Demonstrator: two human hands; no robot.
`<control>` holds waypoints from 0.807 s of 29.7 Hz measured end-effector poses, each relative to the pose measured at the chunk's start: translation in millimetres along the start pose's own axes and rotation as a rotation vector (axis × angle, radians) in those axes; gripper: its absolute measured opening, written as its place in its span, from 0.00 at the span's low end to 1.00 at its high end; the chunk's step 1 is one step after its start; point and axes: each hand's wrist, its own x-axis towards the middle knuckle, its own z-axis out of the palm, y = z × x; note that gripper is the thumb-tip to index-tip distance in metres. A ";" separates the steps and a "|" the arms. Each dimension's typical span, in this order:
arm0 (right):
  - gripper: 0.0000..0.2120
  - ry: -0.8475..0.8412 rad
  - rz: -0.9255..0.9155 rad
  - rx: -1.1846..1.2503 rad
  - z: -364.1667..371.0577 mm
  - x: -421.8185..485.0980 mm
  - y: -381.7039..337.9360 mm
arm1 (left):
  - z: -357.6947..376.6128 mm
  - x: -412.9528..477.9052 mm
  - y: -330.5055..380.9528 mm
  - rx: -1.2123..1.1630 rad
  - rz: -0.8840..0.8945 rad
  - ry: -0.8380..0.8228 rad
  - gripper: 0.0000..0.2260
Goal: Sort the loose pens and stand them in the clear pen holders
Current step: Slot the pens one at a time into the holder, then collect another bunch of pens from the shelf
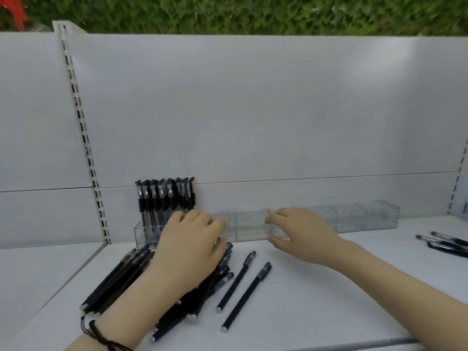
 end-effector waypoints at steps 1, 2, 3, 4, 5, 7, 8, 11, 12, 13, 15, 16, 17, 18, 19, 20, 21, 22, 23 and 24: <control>0.20 0.002 0.004 -0.009 0.3 -7.2 9.5 | 0.2 5.2 14.4 -0.004 0.021 -0.004 0.16; 0.20 0.003 0.010 -0.019 0.6 -13.3 18.2 | 0.4 10.4 27.6 -0.005 0.035 -0.005 0.16; 0.20 0.008 0.016 -0.026 -0.8 -22.3 29.7 | 0.6 17.3 44.2 -0.008 0.047 0.008 0.16; 0.21 0.009 0.023 -0.035 -1.7 -30.3 40.5 | 0.2 23.1 60.1 -0.016 0.052 0.014 0.16; 0.21 0.013 0.025 -0.050 -3.5 -39.9 53.9 | 0.5 29.2 78.5 -0.026 0.058 0.026 0.16; 0.21 0.009 0.028 -0.079 -6.7 -57.0 79.7 | 1.5 38.6 111.9 -0.046 0.061 0.053 0.16; 0.21 0.005 0.036 -0.079 -9.0 -67.5 95.8 | 2.3 45.1 130.8 -0.055 0.060 0.059 0.16; 0.22 -0.007 0.070 -0.043 -17.1 -98.1 144.3 | 4.1 63.6 184.4 -0.091 0.061 0.036 0.16; 0.22 -0.011 0.083 -0.030 -19.3 -106.4 158.8 | 4.5 69.1 199.2 -0.091 0.064 0.019 0.16; 0.22 -0.017 0.092 -0.016 -22.2 -116.9 177.0 | 5.6 77.1 218.2 -0.094 0.068 0.004 0.17; 0.22 -0.025 0.112 0.018 -25.7 -134.3 210.4 | 8.5 92.1 250.8 -0.099 0.072 -0.027 0.17; 0.22 -0.028 0.121 0.037 -27.7 -141.1 226.1 | 10.3 99.6 265.4 -0.097 0.073 -0.032 0.18; 0.22 -0.028 0.126 0.050 -29.7 -145.5 239.1 | 10.2 106.3 277.5 -0.087 0.070 -0.029 0.19; 0.22 -0.034 0.126 0.059 -33.0 -150.5 253.8 | 7.7 114.5 292.8 -0.095 0.066 -0.051 0.20; 0.22 -0.044 0.124 0.064 -36.2 -153.4 266.4 | 3.8 122.8 305.9 -0.092 0.062 -0.070 0.21; 0.22 -0.060 0.122 0.072 -39.9 -155.4 278.8 | -0.4 131.5 317.3 -0.085 0.048 -0.123 0.21; 0.22 -0.076 0.122 0.085 -43.0 -155.8 289.4 | -1.3 139.5 325.1 -0.052 0.049 -0.127 0.20; 0.22 -0.089 0.126 0.099 -45.2 -154.9 297.6 | 1.7 146.7 330.1 -0.038 0.044 -0.111 0.18; 0.22 -0.098 0.130 0.116 -47.2 -153.8 305.7 | 5.0 154.7 337.2 -0.035 0.030 -0.090 0.16; 0.21 -0.113 0.135 0.129 -47.9 -152.1 311.7 | 6.5 162.3 342.1 -0.040 0.018 -0.075 0.15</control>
